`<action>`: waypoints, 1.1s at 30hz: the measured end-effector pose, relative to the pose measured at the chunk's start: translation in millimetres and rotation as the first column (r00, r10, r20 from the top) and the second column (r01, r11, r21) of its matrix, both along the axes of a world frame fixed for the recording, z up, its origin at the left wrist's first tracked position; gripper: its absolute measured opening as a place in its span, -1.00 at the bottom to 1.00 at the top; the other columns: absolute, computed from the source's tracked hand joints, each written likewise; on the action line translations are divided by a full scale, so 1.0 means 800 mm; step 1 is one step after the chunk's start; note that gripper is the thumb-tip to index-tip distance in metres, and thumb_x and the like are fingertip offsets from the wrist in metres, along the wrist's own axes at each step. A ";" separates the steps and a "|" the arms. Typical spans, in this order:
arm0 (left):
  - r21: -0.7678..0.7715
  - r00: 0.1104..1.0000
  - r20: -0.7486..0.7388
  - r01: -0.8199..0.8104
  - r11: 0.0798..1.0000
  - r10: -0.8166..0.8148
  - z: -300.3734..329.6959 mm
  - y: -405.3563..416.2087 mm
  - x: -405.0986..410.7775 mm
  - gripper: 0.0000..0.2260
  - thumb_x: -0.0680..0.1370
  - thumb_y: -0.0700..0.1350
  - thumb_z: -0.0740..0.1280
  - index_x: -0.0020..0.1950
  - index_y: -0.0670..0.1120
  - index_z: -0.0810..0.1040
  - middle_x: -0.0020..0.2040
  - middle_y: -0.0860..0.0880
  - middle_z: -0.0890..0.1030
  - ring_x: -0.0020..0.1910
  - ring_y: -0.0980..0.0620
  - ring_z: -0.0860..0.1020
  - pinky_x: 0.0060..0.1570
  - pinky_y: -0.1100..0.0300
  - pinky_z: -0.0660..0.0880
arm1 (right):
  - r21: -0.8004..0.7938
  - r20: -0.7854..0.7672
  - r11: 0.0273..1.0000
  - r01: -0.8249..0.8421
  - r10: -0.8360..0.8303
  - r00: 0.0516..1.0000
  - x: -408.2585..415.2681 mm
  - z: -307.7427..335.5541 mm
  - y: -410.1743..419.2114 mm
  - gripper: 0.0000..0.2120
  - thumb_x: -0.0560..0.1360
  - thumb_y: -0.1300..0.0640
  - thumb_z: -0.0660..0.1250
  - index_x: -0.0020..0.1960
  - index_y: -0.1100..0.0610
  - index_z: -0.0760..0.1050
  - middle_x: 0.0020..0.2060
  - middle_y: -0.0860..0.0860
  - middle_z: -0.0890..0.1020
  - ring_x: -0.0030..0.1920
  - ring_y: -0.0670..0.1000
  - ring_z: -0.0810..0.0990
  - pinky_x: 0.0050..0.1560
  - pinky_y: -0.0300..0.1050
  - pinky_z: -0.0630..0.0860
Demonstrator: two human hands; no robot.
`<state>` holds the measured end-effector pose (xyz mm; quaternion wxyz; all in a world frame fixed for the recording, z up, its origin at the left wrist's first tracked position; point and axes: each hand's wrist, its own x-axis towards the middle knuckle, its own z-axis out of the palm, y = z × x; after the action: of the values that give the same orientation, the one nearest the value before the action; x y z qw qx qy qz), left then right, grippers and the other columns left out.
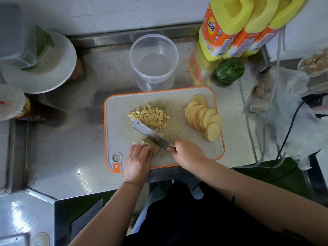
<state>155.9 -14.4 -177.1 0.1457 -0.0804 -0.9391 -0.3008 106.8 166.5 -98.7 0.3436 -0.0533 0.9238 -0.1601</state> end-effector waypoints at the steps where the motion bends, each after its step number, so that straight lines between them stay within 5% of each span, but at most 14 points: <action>1: -0.016 1.000 -0.002 0.003 1.000 -0.003 0.003 -0.001 0.000 -0.88 0.56 -0.19 0.37 -0.09 -0.21 0.67 -0.11 -0.12 0.60 -0.08 -0.09 0.52 -0.01 0.08 0.50 | 0.009 -0.023 1.000 -0.008 0.008 1.000 0.004 0.002 0.001 -0.68 0.63 -0.12 0.08 -0.10 0.11 0.37 -0.33 -0.01 0.45 -0.22 0.12 0.49 -0.30 -0.12 0.33; 8: -0.064 1.000 0.015 -0.010 0.998 0.011 0.010 -0.007 0.003 -0.81 0.57 -0.12 0.31 -0.11 -0.20 0.65 -0.11 -0.11 0.61 -0.10 -0.07 0.49 -0.10 0.17 0.43 | 0.104 -0.238 0.975 -0.197 0.217 0.947 0.024 0.030 -0.002 -0.70 0.64 -0.06 0.06 -0.17 0.10 0.26 -0.47 -0.05 0.25 -0.52 -0.05 0.19 -0.51 -0.13 0.02; 11: -0.052 0.998 0.054 -0.022 0.998 0.025 0.008 -0.005 0.000 -0.80 0.57 -0.11 0.30 -0.13 -0.19 0.63 -0.12 -0.10 0.60 -0.11 -0.06 0.49 -0.14 0.18 0.41 | 0.128 -0.255 0.969 -0.213 0.240 0.937 0.022 0.037 -0.009 -0.68 0.54 -0.01 0.32 -0.28 0.09 0.30 -0.53 -0.08 0.07 -0.57 -0.07 0.02 -0.53 -0.22 -0.10; 15: -0.029 0.998 0.055 -0.036 0.999 0.037 0.008 -0.003 -0.003 -0.81 0.56 -0.12 0.31 -0.13 -0.20 0.63 -0.12 -0.09 0.61 -0.12 -0.05 0.50 -0.16 0.21 0.40 | 0.200 -0.222 0.944 -0.262 0.304 0.926 0.026 0.016 -0.008 -0.73 0.66 -0.01 0.05 -0.03 0.14 0.41 -0.45 -0.03 0.25 -0.42 0.08 0.35 -0.51 -0.15 0.05; 19: -0.010 0.997 0.065 -0.048 0.999 0.049 0.002 -0.003 -0.001 -0.85 0.55 -0.14 0.35 -0.11 -0.20 0.65 -0.11 -0.09 0.61 -0.12 -0.06 0.51 -0.15 0.18 0.44 | 0.183 -0.187 0.957 -0.225 0.259 0.948 0.022 0.007 -0.010 -0.84 0.63 0.10 0.15 0.07 0.17 0.44 -0.40 -0.03 0.29 -0.33 0.07 0.38 -0.50 -0.17 0.05; 25: 0.009 0.997 0.059 -0.042 0.999 0.041 0.002 -0.003 0.000 -0.81 0.57 -0.12 0.31 -0.09 -0.20 0.66 -0.10 -0.10 0.62 -0.09 -0.06 0.52 -0.13 0.16 0.48 | 0.097 -0.115 0.981 -0.171 0.182 0.977 0.021 0.001 -0.009 -0.66 0.66 -0.02 0.03 0.04 0.20 0.46 -0.37 0.02 0.36 -0.29 0.09 0.39 -0.47 -0.15 0.12; 29: -0.014 0.999 0.033 -0.033 0.999 0.033 0.001 -0.004 0.002 -0.84 0.57 -0.17 0.32 -0.10 -0.21 0.65 -0.11 -0.11 0.60 -0.08 -0.07 0.52 -0.07 0.15 0.48 | 0.001 0.048 1.000 -0.009 0.009 0.999 0.001 -0.002 -0.003 -0.64 0.62 -0.12 0.09 -0.04 0.15 0.45 -0.25 0.06 0.52 -0.20 0.10 0.49 -0.26 -0.10 0.34; 33: -0.051 1.000 0.005 -0.026 0.998 0.026 0.007 -0.004 0.001 -0.92 0.53 -0.23 0.38 -0.11 -0.21 0.65 -0.13 -0.12 0.61 -0.09 -0.08 0.52 -0.04 0.17 0.46 | -0.018 0.038 1.000 -0.001 0.001 0.999 -0.003 0.005 0.003 -0.66 0.62 -0.13 0.09 -0.14 0.12 0.37 -0.37 -0.03 0.40 -0.29 0.05 0.45 -0.33 -0.10 0.30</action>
<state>156.6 -17.5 -171.9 0.1449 -0.0710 -0.9477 -0.2753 104.4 168.7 -94.3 0.3606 -0.0538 0.9157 -0.1691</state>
